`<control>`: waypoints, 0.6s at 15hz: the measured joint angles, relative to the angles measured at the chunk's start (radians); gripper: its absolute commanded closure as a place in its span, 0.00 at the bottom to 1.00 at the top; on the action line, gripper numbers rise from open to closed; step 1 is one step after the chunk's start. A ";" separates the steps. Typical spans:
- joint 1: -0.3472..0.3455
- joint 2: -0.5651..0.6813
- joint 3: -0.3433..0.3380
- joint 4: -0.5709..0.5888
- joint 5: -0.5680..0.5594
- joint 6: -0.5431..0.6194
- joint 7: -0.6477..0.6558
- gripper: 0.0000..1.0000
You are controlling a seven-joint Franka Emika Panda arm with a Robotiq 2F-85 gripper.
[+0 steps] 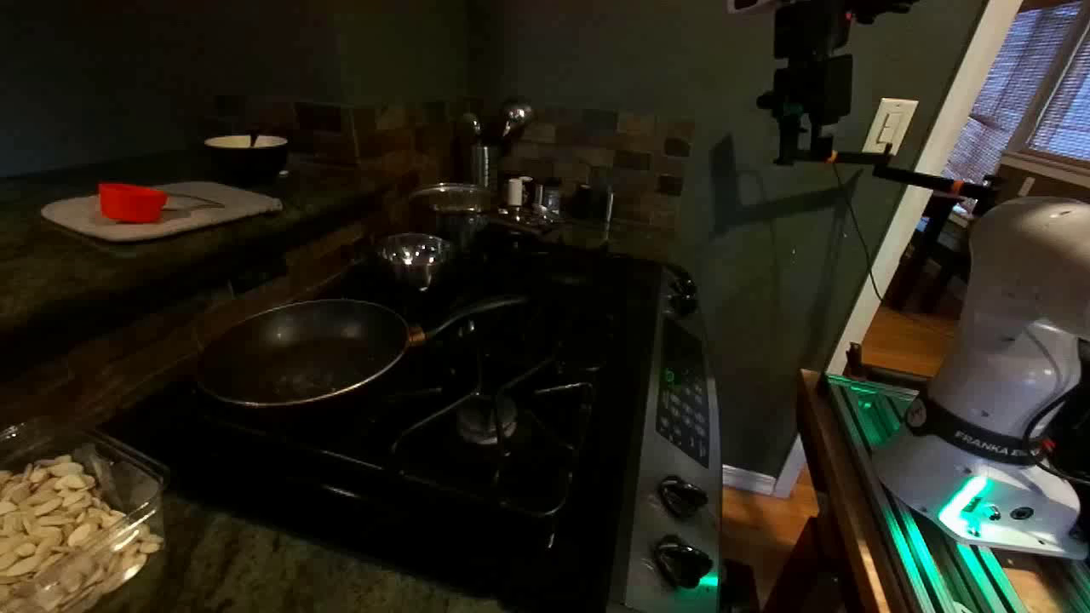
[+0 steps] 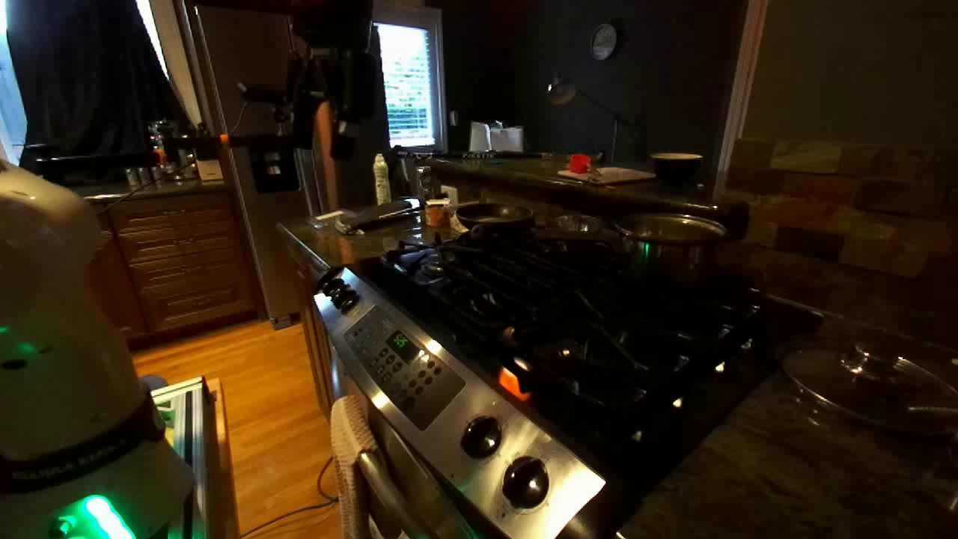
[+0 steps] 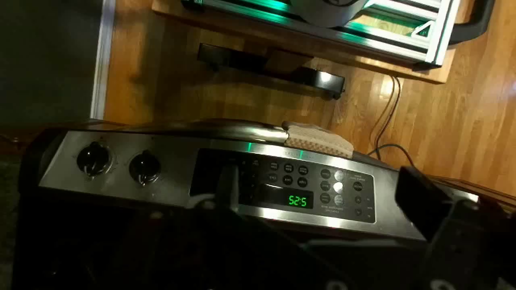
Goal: Slide the silver pot to the bottom right stove plate
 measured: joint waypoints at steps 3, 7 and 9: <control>0.000 0.000 0.000 0.000 0.000 0.000 0.000 0.00; 0.011 0.045 0.010 0.037 0.012 0.023 0.026 0.00; 0.023 0.115 0.026 0.095 0.040 0.033 0.076 0.00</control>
